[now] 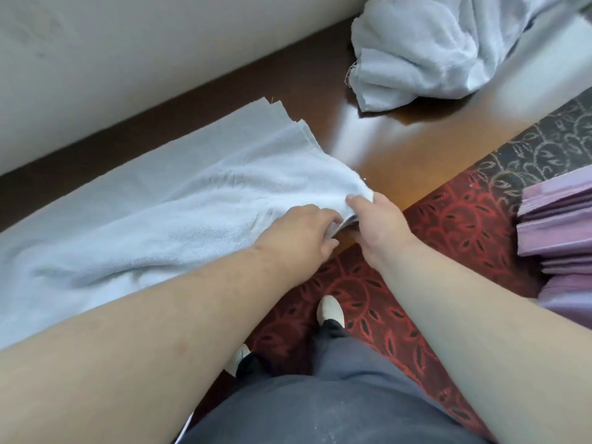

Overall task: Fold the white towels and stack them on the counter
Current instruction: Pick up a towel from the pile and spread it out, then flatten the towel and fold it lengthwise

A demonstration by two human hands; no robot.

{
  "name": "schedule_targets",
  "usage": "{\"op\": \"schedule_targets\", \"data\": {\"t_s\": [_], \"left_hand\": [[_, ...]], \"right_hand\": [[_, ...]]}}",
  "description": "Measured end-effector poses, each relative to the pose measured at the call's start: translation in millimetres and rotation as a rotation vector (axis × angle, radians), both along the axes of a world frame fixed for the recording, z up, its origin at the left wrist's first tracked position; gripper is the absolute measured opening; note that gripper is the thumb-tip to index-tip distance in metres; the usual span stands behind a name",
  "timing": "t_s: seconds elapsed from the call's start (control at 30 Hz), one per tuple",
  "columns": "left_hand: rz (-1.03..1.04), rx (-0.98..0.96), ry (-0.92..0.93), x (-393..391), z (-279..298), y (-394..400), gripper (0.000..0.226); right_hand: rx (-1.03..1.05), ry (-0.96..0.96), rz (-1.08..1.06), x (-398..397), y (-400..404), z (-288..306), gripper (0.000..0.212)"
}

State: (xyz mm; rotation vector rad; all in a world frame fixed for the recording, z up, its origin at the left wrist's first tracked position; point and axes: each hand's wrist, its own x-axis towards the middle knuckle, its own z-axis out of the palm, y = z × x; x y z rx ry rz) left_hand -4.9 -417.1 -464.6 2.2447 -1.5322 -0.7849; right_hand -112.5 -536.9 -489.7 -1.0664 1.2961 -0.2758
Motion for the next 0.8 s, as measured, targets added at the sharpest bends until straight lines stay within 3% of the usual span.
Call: {"op": "schedule_targets", "data": {"t_s": [0.1, 0.23, 0.33, 0.43, 0.6, 0.8], "left_hand": [[0.029, 0.047, -0.109, 11.3, -0.1, 13.4, 0.056], [0.243, 0.161, -0.166, 27.3, -9.6, 51.5, 0.059], [0.402, 0.167, -0.157, 32.3, -9.4, 86.1, 0.055], [0.550, 0.153, -0.227, 34.8, -4.2, 123.5, 0.052], [0.881, 0.218, -0.308, 31.6, -7.3, 201.8, 0.055], [1.123, 0.371, -0.198, 29.5, -22.1, 297.0, 0.062]], "right_hand": [[-0.099, 0.088, -0.077, -9.1, -9.5, -5.3, 0.024], [-0.241, 0.328, 0.149, -15.1, -18.3, -7.5, 0.036], [-0.581, 0.620, 0.400, 0.0, -21.8, 2.2, 0.075], [-0.930, 0.444, 0.830, 32.7, 7.2, 22.9, 0.077], [-1.120, 0.089, 1.559, 126.0, 111.1, 44.1, 0.056], [-1.144, 0.026, 1.834, 191.0, 230.4, 30.8, 0.055]]}}
